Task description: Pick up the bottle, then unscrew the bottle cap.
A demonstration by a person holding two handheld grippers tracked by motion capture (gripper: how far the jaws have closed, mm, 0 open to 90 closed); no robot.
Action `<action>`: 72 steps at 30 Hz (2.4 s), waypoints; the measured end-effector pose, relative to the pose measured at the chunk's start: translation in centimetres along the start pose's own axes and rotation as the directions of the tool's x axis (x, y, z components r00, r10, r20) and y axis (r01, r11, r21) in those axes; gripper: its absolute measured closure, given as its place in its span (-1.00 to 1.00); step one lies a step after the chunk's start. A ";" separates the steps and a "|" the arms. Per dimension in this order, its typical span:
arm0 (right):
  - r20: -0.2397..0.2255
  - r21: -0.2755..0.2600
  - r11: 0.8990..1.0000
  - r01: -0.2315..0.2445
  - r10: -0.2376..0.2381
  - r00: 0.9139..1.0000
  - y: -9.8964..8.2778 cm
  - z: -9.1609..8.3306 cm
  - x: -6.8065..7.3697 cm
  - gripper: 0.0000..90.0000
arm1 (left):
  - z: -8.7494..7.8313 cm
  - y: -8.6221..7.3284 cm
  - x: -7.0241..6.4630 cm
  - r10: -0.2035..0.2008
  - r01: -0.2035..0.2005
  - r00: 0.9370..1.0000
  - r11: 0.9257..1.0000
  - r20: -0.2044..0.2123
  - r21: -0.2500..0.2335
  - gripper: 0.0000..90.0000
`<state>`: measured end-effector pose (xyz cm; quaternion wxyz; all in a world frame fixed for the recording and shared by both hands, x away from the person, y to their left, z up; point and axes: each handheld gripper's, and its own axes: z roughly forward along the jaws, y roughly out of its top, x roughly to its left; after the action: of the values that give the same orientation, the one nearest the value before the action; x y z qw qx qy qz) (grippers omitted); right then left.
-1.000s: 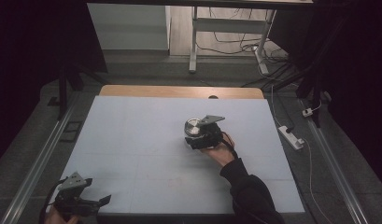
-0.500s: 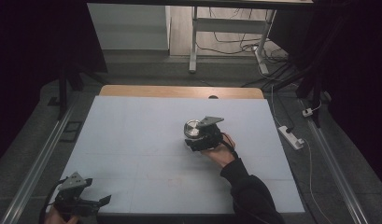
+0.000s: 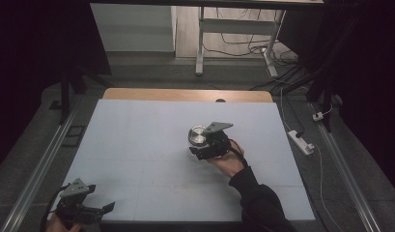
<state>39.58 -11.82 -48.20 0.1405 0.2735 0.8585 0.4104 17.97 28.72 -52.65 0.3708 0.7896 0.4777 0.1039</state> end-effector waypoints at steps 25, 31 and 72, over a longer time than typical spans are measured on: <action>-0.097 -0.005 0.998 0.066 -0.066 0.993 0.0 -2.8 3.7 -0.66 | 0.0 0.0 0.0 -0.001 0.001 1.000 1.000 0.002 0.002 -0.97; -0.124 0.003 0.996 0.088 -0.087 0.988 -0.1 -3.3 5.1 -0.66 | 0.0 0.0 0.0 0.004 -0.004 1.000 1.000 0.002 0.003 -0.97; -0.205 0.001 0.991 0.132 -0.129 0.970 -0.7 -3.8 8.2 -0.66 | -0.1 1.6 -0.3 0.084 -0.081 0.995 0.995 0.061 -0.065 -1.00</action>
<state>30.90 -9.77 -46.54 0.0762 0.1739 0.8874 0.4201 18.85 28.04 -51.41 0.4054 0.7997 0.4293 0.1089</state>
